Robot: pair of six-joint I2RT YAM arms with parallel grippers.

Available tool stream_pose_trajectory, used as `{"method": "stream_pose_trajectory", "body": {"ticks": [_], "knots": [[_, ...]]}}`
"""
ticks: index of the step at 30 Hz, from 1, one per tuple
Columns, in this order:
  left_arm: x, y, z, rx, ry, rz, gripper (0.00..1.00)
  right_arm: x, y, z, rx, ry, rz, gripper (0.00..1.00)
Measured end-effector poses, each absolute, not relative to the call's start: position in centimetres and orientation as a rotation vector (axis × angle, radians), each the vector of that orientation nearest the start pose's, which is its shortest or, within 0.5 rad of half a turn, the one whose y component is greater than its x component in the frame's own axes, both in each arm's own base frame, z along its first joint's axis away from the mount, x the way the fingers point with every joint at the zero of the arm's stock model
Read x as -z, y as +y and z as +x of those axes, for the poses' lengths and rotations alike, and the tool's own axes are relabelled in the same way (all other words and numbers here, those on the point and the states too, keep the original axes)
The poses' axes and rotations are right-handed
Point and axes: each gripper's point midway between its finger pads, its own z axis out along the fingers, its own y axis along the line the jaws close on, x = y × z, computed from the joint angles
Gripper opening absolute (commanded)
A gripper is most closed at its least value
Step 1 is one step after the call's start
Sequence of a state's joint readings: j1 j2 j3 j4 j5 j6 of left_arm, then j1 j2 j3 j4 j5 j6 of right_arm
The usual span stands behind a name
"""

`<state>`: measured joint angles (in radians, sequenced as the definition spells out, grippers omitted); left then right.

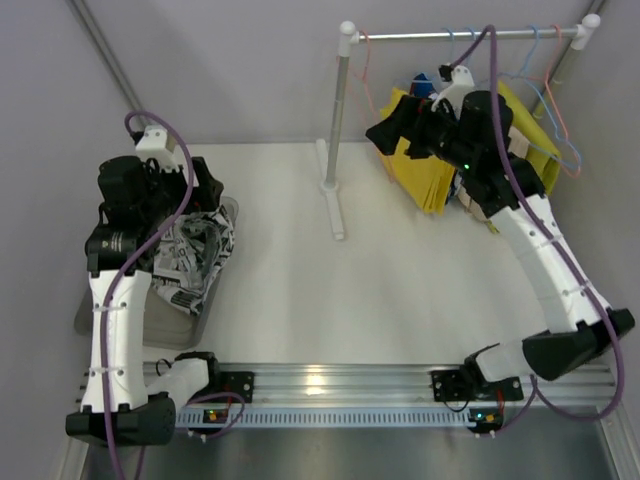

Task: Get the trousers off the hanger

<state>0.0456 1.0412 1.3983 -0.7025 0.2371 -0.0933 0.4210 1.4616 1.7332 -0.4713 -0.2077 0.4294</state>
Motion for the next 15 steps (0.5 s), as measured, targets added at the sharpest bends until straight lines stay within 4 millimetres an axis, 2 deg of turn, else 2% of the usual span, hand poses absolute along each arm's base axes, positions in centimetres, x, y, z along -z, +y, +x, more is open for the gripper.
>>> {"method": "stream_pose_trajectory", "body": {"ticks": [4,8,11,15], "knots": [[-35.7,-3.6,31.2,0.283,1.933,0.061,0.99,-45.4,20.5,33.2,-0.778,1.693,-0.189,0.99],[-35.7,-4.2,30.7,0.316,1.927,0.094,0.99,-47.5,17.9,28.9,-0.731,1.586,-0.222,0.99],[-35.6,-4.6,30.2,0.334,1.923,0.107,0.99,-47.9,16.2,27.6,-0.663,1.548,-0.231,0.99],[-35.8,-4.7,30.0,0.339,1.915,0.113,0.99,-47.2,14.5,28.8,-0.559,1.562,-0.221,1.0]]}}
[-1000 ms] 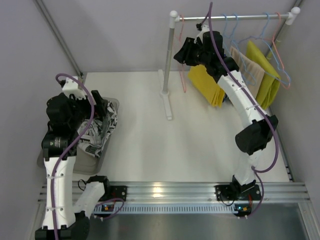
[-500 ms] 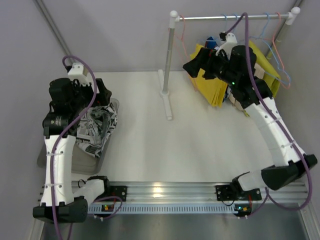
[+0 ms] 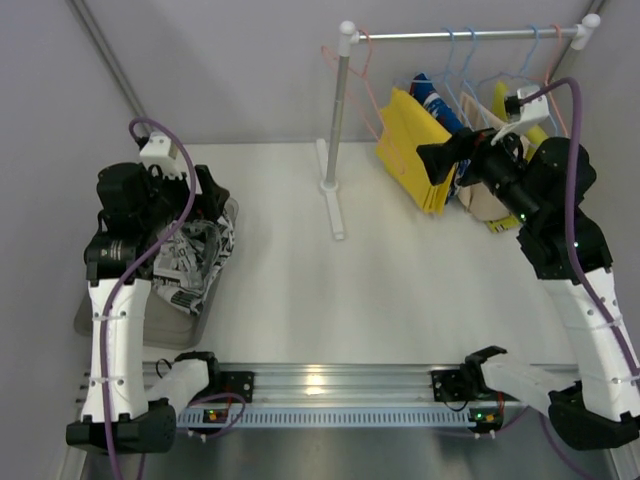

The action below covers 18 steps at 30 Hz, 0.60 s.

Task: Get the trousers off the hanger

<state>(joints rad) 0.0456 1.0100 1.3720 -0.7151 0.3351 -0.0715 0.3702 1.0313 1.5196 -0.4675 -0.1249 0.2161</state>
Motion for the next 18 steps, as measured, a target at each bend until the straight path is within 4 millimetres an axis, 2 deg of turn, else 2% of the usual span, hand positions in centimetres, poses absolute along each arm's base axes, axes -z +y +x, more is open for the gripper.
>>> {"method": "stream_pose_trajectory", "body": {"ticks": [3,9,14,18], "knots": [[-36.0,-4.7,29.8,0.339,1.911,0.114,0.99,-45.6,13.1,30.6,-0.48,1.619,-0.201,0.99],[-36.0,-4.7,29.6,0.338,1.906,0.114,0.99,-42.8,10.6,35.9,-0.369,1.762,-0.161,0.95],[-35.6,-4.7,29.5,0.34,1.913,0.111,0.99,-41.6,8.8,38.1,-0.319,1.806,-0.146,0.95],[-34.8,-4.7,29.4,0.345,1.932,0.104,0.99,-42.2,8.5,39.5,-0.318,1.804,-0.163,0.95]]}}
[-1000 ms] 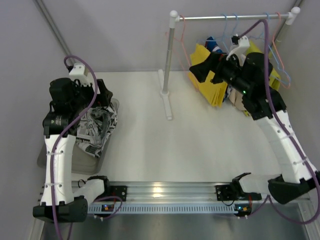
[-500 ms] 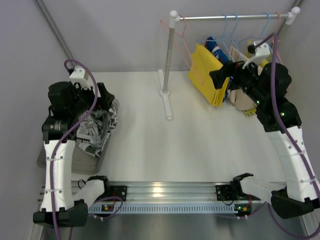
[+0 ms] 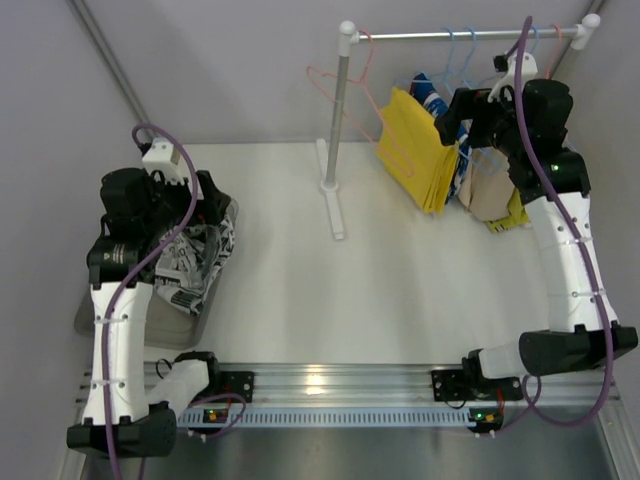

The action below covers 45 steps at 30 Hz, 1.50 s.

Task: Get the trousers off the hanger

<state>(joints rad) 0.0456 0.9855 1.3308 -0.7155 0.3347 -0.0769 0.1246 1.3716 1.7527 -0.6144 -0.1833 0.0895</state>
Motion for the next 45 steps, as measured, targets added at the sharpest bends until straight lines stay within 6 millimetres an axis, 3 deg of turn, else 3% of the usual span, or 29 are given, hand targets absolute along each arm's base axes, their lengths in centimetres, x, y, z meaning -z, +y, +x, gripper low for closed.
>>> {"method": "stream_pose_trajectory", "body": {"ticks": [4,14,20,25,33,37,41,45], "knots": [[-34.4,-4.7,29.5,0.346,1.941,0.102,0.99,-42.1,7.8,41.1,-0.304,1.81,-0.162,0.95],[-34.1,-4.5,29.5,0.335,1.948,0.094,0.99,-38.1,8.0,45.1,-0.308,1.919,-0.162,0.94],[-33.7,-4.5,29.5,0.334,1.955,0.09,0.99,-36.5,8.2,45.8,-0.315,1.964,-0.171,0.91],[-33.5,-4.4,29.6,0.331,1.959,0.087,0.99,-36.2,10.1,45.1,-0.472,1.984,-0.194,0.88],[-33.5,-4.4,29.6,0.331,1.96,0.087,0.99,-36.6,13.0,43.9,-0.735,2.003,-0.162,0.66],[-33.5,-4.4,29.6,0.331,1.961,0.087,0.99,-35.7,13.8,44.4,-0.807,2.033,-0.138,0.57],[-33.4,-4.3,29.6,0.324,1.962,0.082,0.99,-34.1,14.5,45.0,-0.882,2.082,-0.097,0.4],[-33.0,-4.2,29.6,0.32,1.971,0.071,0.99,-33.2,15.1,45.3,-0.947,2.109,-0.065,0.34]]}}
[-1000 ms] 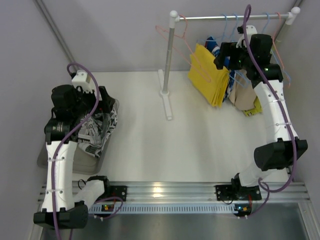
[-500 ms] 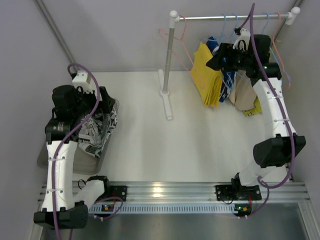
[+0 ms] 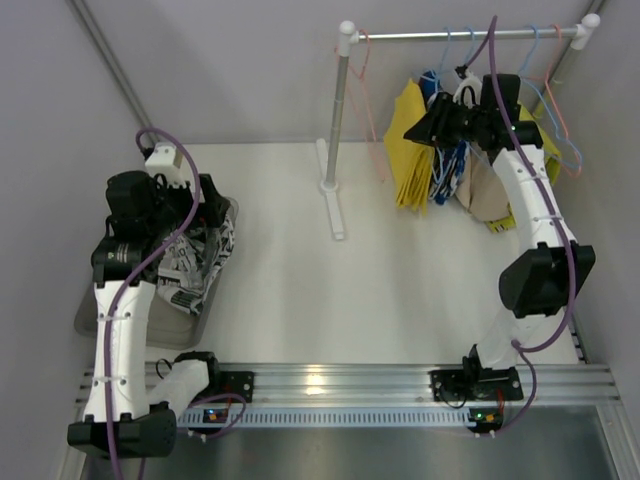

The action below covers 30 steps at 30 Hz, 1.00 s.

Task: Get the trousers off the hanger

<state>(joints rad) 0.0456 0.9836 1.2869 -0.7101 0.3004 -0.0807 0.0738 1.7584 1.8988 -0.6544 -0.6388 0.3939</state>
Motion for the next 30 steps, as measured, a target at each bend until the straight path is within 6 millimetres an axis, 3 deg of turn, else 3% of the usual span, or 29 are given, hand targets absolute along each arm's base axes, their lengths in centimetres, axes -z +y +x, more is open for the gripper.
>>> {"method": "stream_pose_trajectory", "body": {"ticks": [6,7,8,10,12,16,19,25,27,28,30], "knots": [[-32.0,-4.2,29.6,0.324,1.995,0.06,0.99,-33.2,15.9,45.5,-1.029,2.113,-0.044,0.38],[-31.9,-4.2,29.6,0.326,1.998,0.058,0.99,-33.4,15.9,45.5,-1.037,2.108,-0.046,0.39],[-31.7,-4.2,29.6,0.327,2.001,0.056,0.99,-33.6,15.9,45.5,-1.045,2.101,-0.048,0.48],[-31.6,-4.2,29.6,0.33,2.006,0.052,0.99,-34.1,15.9,45.6,-1.056,2.091,-0.047,0.51],[-31.5,-4.2,29.6,0.331,2.006,0.049,0.99,-34.4,15.8,45.6,-1.063,2.081,-0.048,0.51],[-31.5,-4.2,29.7,0.333,2.005,0.046,0.99,-34.7,15.3,45.9,-1.063,2.07,-0.039,0.41],[-31.6,-4.2,29.7,0.333,2.004,0.046,0.99,-35.1,14.7,46.2,-1.052,2.059,-0.029,0.59],[-31.4,-4.2,29.7,0.335,2.008,0.045,0.99,-36.1,14.3,46.3,-1.046,2.035,-0.048,0.61],[-31.2,-4.2,29.7,0.335,2.012,0.044,0.99,-36.3,14.3,46.2,-1.047,2.028,-0.062,0.57],[-31.1,-4.2,29.7,0.336,2.014,0.043,0.99,-36.4,14.3,46.1,-1.047,2.025,-0.071,0.46],[-31.0,-4.2,29.7,0.338,2.016,0.04,0.99,-36.4,14.2,46.1,-1.047,2.027,-0.077,0.35]]}}
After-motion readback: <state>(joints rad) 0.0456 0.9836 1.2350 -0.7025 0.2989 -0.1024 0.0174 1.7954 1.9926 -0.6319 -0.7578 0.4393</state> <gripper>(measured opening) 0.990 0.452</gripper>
